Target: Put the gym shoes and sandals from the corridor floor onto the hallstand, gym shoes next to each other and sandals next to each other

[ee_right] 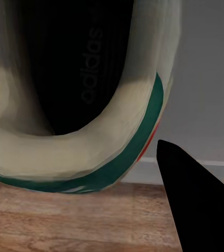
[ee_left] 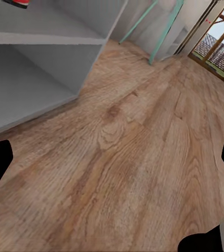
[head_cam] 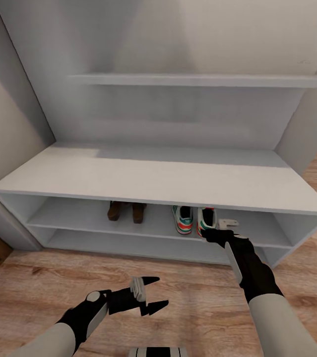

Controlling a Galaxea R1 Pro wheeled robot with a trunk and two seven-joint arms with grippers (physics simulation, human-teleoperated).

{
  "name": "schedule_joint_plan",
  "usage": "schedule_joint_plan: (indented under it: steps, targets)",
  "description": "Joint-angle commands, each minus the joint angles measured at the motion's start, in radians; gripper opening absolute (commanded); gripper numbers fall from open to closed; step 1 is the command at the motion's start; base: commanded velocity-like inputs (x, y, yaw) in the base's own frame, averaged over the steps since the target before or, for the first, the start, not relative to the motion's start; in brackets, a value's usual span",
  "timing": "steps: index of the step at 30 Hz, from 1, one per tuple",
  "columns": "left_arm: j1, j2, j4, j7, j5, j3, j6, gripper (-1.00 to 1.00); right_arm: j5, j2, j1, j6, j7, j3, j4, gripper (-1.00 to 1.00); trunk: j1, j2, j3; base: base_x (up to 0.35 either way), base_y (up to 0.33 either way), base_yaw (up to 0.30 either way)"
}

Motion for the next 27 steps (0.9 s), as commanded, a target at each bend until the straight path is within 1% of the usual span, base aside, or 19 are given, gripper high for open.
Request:
schedule_joint_plan:
  steps: [1,7,16,17,27]
  targets:
    - [-0.001,-0.003,0.001,0.000,0.009,-0.008,-0.005,1.00,0.000,0.001,0.000,0.005,0.004,-0.004,-0.001,-1.00,0.000,0.000,-0.001,0.110,0.000,0.000]
    - [-0.001,-0.011,0.002,0.001,0.009,-0.007,-0.005,1.00,0.000,0.001,0.000,0.005,0.004,-0.004,-0.001,-1.00,0.000,0.000,-0.001,0.236,0.000,0.000]
    - [-0.001,-0.012,0.003,0.001,0.009,-0.007,-0.005,1.00,0.000,0.001,-0.001,0.005,0.004,-0.004,-0.001,-1.00,0.000,0.000,-0.001,0.030,0.000,0.000]
    - [-0.001,-0.012,0.003,0.001,0.009,-0.007,-0.005,1.00,0.000,0.001,-0.001,0.005,0.004,-0.004,-0.001,1.00,0.000,0.000,-0.001,0.002,0.000,0.000]
    - [-0.001,-0.012,0.004,0.001,0.009,-0.007,-0.005,1.00,0.000,0.000,-0.001,0.005,0.004,-0.004,-0.001,1.00,0.000,0.000,-0.001,-0.019,0.000,0.000]
